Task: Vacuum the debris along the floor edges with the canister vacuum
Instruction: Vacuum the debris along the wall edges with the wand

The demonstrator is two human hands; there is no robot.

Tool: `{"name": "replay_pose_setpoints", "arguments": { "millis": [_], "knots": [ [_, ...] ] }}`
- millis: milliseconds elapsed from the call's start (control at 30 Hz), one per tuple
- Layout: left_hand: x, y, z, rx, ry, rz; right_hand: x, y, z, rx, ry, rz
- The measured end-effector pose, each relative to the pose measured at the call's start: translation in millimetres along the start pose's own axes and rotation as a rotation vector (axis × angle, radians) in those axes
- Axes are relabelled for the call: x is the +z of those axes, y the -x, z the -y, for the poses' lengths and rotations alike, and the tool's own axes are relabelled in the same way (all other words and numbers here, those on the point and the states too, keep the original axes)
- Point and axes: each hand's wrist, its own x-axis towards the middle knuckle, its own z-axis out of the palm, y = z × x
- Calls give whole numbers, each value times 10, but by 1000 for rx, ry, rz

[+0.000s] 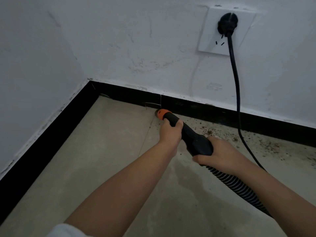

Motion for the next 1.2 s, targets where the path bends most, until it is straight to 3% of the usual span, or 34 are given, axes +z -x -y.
{"name": "replay_pose_setpoints", "arguments": {
  "millis": [533,1200],
  "knots": [
    [-506,-140,-113,80,39,-193,317,-397,333,-97,-117,69],
    [284,82,45,-4,-2,10,-125,130,-172,40,-33,-24]
  ]
}}
